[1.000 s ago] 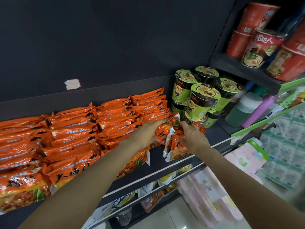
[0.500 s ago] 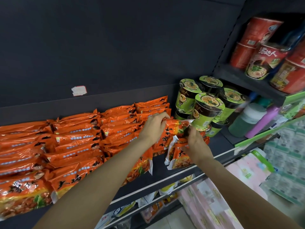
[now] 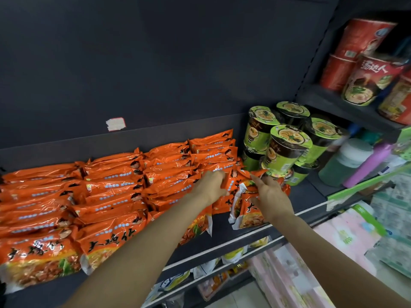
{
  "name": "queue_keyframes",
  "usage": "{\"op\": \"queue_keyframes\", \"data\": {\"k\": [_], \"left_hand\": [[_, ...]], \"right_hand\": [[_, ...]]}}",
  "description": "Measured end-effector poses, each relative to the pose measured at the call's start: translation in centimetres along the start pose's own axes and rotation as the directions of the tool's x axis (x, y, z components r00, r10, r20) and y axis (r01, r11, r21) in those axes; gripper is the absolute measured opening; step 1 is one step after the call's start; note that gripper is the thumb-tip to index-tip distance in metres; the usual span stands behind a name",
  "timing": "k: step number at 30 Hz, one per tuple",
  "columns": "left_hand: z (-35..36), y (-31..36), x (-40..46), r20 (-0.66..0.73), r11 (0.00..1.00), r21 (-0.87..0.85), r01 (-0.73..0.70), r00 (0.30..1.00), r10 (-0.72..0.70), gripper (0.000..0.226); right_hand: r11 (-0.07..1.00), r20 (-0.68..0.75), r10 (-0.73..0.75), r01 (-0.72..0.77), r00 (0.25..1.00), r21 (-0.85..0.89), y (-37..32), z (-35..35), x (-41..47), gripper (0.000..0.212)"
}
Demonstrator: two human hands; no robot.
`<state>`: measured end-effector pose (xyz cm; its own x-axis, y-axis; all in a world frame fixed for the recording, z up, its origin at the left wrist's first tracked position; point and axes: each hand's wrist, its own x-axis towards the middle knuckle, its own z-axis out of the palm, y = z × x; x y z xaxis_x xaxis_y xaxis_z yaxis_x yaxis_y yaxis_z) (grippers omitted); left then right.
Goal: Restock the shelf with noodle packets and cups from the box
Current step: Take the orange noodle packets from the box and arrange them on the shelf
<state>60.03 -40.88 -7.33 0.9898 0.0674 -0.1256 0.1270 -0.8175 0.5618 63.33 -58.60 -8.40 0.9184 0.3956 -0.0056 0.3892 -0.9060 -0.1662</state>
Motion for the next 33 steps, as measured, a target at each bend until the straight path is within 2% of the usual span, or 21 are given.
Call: {"op": "queue_keyframes", "data": {"k": [3,6,9,12,15,21,25,29,33], "left_hand": [[0.2,1.0,-0.2,-0.056,1.000,0.010,-0.016,0.998,0.016,0.032],[0.1,2.0,-0.5,-0.185,0.994,-0.093,-0.060,0.982,0.042,0.035],[-0.2,2.0,-0.7,-0.312,0.976,-0.193,-0.103,0.949,0.039,0.025],[-0.1,1.9,-0.5,-0.370,0.986,-0.139,-0.095,0.928,0.037,0.030],[-0.3,2.1,-0.1,-0.351,0.994,-0.095,-0.052,0.936,0.015,0.036],[-0.7,2.4,-0.1,-0.437,0.997,-0.054,-0.059,0.899,0.030,0.033],[-0.4,2.0,0.0,-0.426,0.997,-0.036,-0.070,0.904,0.048,0.032],[-0.9,1.8,0.5,-0.344,0.995,0.029,-0.098,0.934,0.101,0.034],[-1.5,1.6,1.0,-0.280,0.992,0.074,-0.106,0.952,0.123,0.037]], "right_hand": [[1.000,0.008,0.000,0.000,1.000,-0.004,0.2,-0.1,0.1,0.075],[0.991,-0.051,-0.035,0.042,0.998,0.128,0.5,-0.3,0.1,0.076],[0.964,-0.092,-0.087,0.107,0.992,0.245,0.6,-0.1,-0.1,0.065],[0.961,-0.092,-0.172,0.187,0.981,0.202,0.7,0.2,-0.2,0.051],[0.960,-0.033,-0.267,0.268,0.963,0.084,0.9,0.3,-0.3,0.044],[0.953,0.008,-0.290,0.288,0.957,0.099,1.1,0.1,0.2,0.044],[0.951,0.028,-0.296,0.292,0.955,0.102,1.0,0.0,0.5,0.045],[0.951,0.009,-0.293,0.290,0.956,0.105,1.0,0.1,0.5,0.044],[0.958,-0.120,-0.288,0.287,0.950,-0.023,0.9,0.3,0.0,0.040]]}}
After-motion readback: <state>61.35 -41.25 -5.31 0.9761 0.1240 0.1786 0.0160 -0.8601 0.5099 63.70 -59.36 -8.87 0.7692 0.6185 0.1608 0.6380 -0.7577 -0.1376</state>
